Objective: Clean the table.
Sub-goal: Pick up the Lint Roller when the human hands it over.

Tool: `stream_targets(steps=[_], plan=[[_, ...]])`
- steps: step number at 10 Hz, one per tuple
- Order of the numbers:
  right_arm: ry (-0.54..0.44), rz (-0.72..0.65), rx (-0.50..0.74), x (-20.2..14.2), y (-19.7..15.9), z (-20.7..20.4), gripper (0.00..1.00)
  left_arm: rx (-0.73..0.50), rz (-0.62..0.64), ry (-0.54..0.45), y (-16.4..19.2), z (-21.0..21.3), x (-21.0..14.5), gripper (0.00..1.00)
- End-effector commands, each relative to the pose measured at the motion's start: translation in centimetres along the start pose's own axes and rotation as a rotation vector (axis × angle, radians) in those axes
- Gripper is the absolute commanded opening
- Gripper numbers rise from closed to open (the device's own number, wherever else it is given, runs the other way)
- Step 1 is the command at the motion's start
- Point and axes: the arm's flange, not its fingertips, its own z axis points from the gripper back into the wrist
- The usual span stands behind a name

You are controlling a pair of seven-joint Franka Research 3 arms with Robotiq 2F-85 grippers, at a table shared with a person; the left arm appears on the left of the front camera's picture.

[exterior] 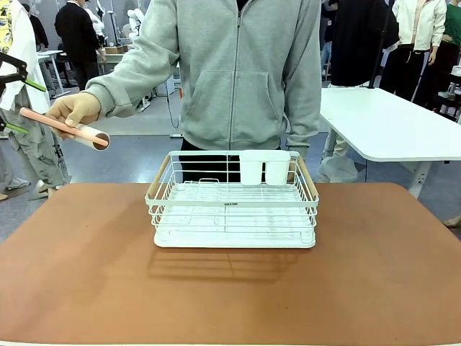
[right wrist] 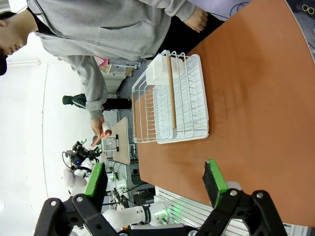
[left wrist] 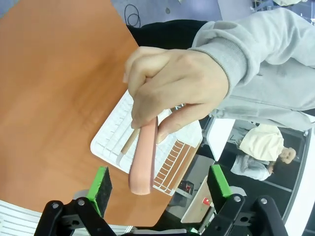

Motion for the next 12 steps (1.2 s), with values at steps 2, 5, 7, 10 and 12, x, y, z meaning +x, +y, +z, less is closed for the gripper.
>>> stream_targets(steps=[2, 5, 7, 10, 12], plan=[[-0.002, 0.011, 0.018, 0.0, 0.2, 0.1, 1.0, 0.002, 0.065, -0.057, 0.6, -1.3, -1.5, 1.0], [-0.002, 0.011, 0.018, 0.0, 0.2, 0.1, 1.0, 0.022, 0.065, -0.053, 1.1, -2.0, -1.8, 1.0], [-0.002, 0.011, 0.018, 0.0, 0.2, 0.1, 1.0, 0.012, 0.055, -0.067, 1.2, -2.4, -2.0, 1.0], [-0.002, 0.011, 0.018, 0.0, 0.2, 0.1, 1.0, 0.007, 0.069, -0.082, 1.6, -3.0, -1.2, 0.94], [-0.002, 0.011, 0.018, 0.0, 0.2, 0.1, 1.0, -0.008, 0.073, -0.085, 1.5, -3.1, -1.1, 0.35]])
